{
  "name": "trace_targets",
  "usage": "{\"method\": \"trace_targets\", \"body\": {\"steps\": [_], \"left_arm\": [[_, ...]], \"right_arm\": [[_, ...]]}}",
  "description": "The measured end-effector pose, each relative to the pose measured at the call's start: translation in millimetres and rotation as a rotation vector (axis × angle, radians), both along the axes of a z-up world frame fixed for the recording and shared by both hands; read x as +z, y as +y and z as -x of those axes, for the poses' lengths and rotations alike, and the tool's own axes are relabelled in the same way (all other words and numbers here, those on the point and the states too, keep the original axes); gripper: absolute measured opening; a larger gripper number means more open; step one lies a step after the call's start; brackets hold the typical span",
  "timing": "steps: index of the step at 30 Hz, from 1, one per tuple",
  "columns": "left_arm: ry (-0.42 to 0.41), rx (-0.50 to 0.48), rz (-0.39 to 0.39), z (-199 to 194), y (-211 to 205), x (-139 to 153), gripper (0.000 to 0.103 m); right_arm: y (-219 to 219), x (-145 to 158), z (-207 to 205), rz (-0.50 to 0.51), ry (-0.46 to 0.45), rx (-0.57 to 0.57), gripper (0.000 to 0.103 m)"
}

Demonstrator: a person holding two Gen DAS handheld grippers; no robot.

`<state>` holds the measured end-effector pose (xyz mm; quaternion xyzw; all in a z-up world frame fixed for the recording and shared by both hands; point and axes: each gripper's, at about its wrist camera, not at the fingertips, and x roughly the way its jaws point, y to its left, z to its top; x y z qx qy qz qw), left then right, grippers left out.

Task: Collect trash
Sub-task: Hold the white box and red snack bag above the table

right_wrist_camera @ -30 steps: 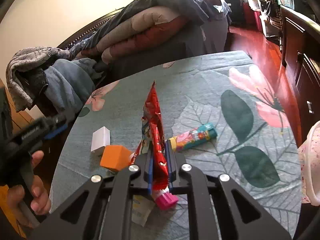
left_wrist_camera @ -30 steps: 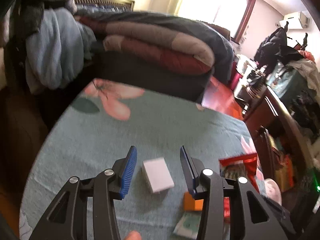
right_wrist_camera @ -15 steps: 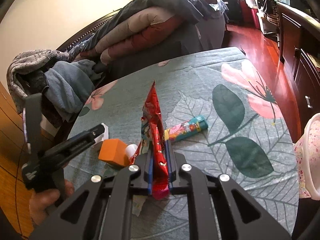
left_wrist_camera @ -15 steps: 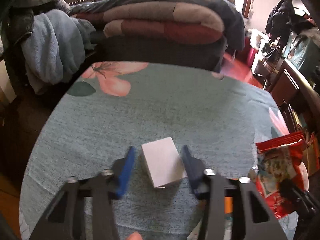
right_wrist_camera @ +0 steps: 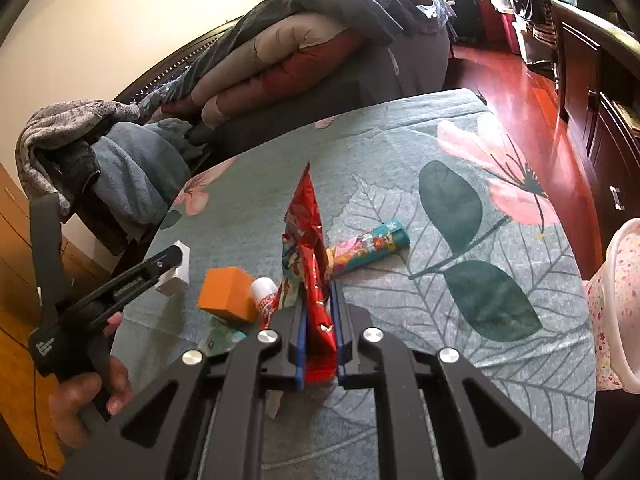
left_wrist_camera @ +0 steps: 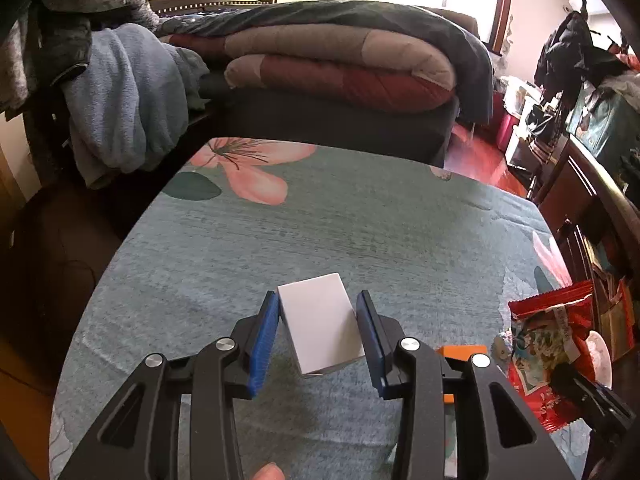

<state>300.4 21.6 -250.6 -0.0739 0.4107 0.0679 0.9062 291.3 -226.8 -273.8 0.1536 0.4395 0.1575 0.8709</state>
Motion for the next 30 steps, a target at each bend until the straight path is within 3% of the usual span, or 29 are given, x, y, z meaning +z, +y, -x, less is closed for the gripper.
{"method": "trace_targets", "body": {"steps": [17, 30], "left_arm": [[-0.062, -0.015, 0.023, 34.1, -9.8, 34.9, 0.040], [-0.093, -0.058, 0.023, 49.6, -41.4, 53.5, 0.040]], "right_arm": [[-7.3, 17.7, 32.6, 0.031, -0.031, 0.009, 0.012], [-34.6, 25.7, 59.2, 0.030, -0.052, -0.011, 0.012]]}}
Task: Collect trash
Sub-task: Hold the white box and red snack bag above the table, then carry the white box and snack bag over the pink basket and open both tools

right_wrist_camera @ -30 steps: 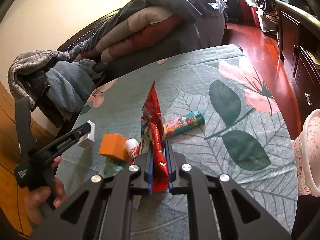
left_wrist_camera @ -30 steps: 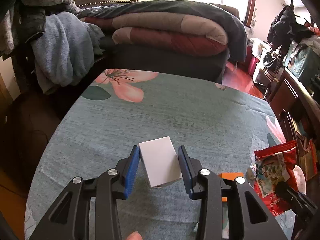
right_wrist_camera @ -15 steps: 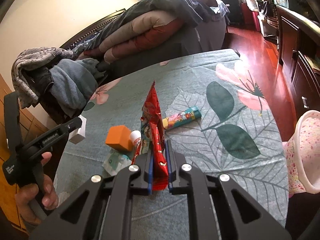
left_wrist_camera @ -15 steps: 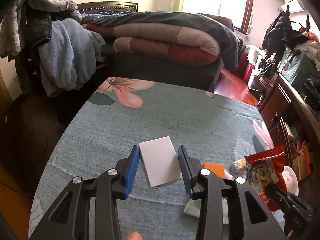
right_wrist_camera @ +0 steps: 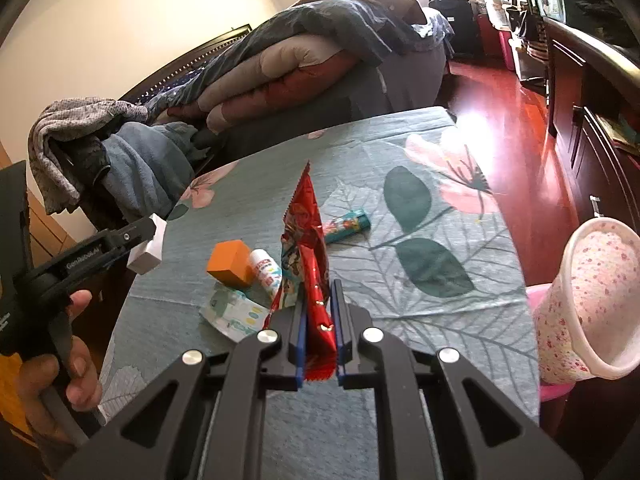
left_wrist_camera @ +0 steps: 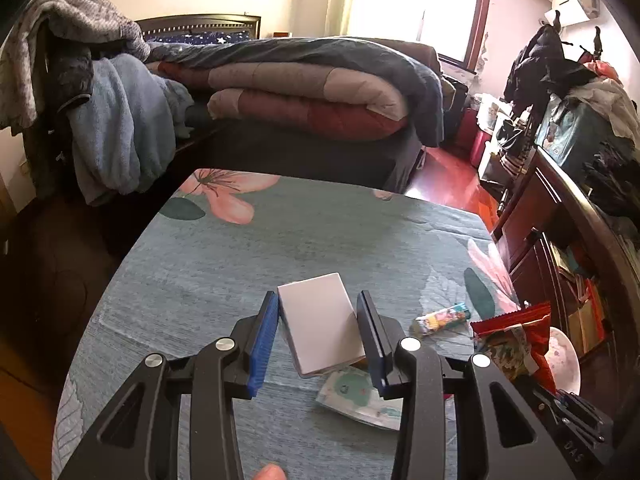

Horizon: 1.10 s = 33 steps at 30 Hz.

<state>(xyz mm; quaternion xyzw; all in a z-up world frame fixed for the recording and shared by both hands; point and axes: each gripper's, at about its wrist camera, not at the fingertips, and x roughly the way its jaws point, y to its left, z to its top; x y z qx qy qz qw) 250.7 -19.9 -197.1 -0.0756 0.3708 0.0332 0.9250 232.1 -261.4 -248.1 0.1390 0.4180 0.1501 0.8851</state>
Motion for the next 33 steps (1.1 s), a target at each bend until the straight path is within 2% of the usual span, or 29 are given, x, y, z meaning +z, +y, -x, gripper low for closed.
{"method": "trace_targets", "body": {"steps": [10, 22, 33], "left_arm": [[-0.021, -0.053, -0.019, 2.1, -37.7, 12.3, 0.040], [-0.051, -0.222, 0.030, -2.8, -103.4, 25.1, 0.040], [-0.064, -0.377, 0.029, -3.5, -180.7, 30.0, 0.040]], "right_arm": [[-31.3, 3.3, 14.2, -0.013, -0.014, -0.034, 0.012], [-90.3, 8.3, 33.1, -0.045, -0.032, -0.128, 0.012], [-161.2, 11.6, 53.8, -0.060, -0.050, -0.259, 0.012]]}}
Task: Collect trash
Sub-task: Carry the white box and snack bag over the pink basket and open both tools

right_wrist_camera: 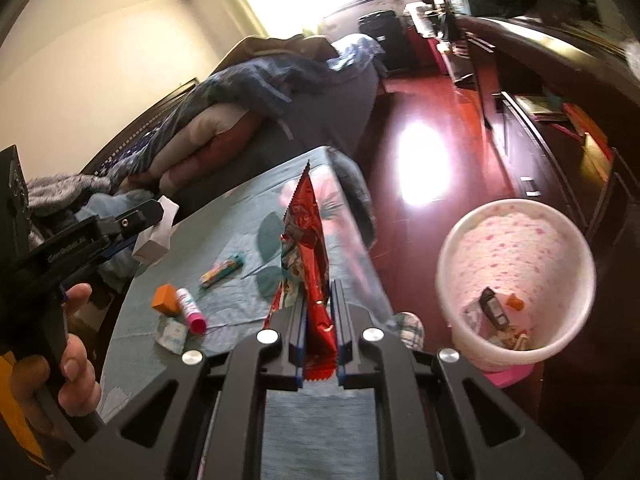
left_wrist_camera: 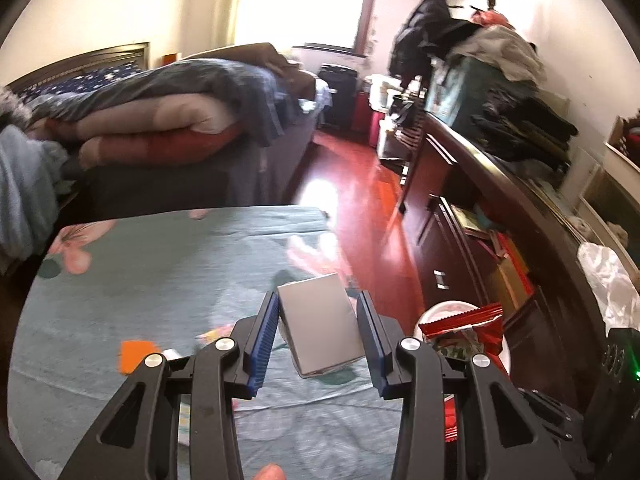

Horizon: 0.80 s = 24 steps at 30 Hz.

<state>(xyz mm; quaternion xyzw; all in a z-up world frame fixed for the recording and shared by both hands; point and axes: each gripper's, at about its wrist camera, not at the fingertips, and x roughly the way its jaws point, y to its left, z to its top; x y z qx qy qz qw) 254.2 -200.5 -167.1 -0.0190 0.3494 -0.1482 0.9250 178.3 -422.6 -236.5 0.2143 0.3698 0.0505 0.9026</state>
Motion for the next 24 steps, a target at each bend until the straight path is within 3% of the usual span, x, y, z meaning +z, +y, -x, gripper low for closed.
{"method": "trace_targets", "body": {"steps": [14, 24], "left_arm": [[-0.005, -0.233, -0.006, -3.8, -108.3, -7.8, 0.040], [0.039, -0.386, -0.039, -7.1, -185.7, -39.3, 0.040]], "right_arm": [[-96.4, -16.6, 32.1, -0.005, 0.023, -0.232, 0.012], [-150.3, -43.1, 51.5, 0.003, 0.069, -0.391, 0.012]]}}
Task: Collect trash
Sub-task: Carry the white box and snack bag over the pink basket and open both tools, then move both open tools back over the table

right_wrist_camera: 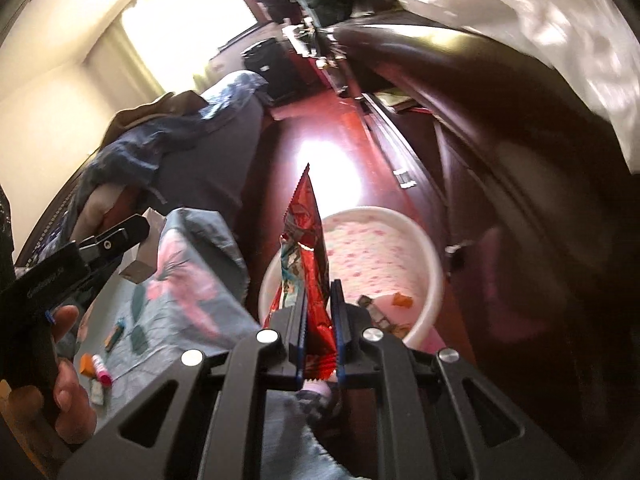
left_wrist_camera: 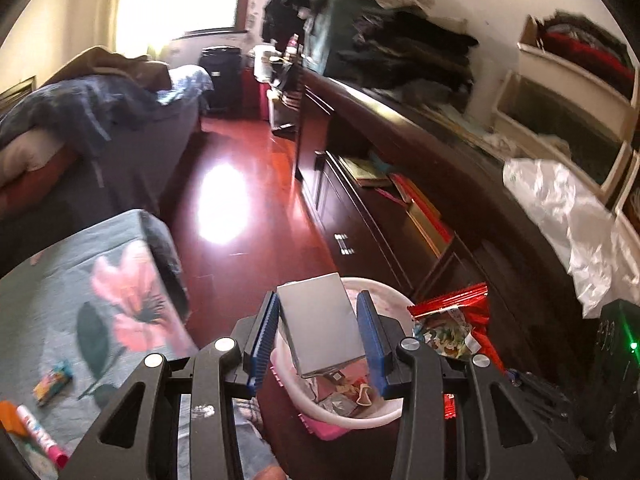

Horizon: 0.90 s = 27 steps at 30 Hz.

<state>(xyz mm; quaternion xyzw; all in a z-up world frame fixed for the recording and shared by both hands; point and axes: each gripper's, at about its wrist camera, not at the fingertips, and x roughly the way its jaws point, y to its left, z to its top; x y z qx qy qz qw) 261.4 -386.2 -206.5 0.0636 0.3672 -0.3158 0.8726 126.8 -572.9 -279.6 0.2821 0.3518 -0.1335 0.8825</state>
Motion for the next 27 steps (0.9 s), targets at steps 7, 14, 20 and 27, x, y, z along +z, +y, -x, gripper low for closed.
{"method": "trace_targets", "body": {"steps": [7, 14, 20, 27], "left_arm": [[0.042, -0.061, -0.055, -11.3, -39.5, -34.0, 0.040], [0.135, -0.070, -0.075, -35.6, -58.6, -67.9, 0.045], [0.143, -0.066, 0.001, -42.4, -47.9, -62.5, 0.091], [0.132, -0.040, 0.044, -41.6, -34.8, -45.4, 0.094]], "right_arm": [[-15.4, -24.1, -10.7, 0.034, 0.055, -0.047, 0.012], [-21.6, -52.6, -49.0, 0.065, 0.116, -0.040, 0.020], [-18.4, -62.6, -59.4, 0.070, 0.125, -0.040, 0.055], [-1.9, -56.1, -55.8, 0.090, 0.131, -0.018, 0.060]]}}
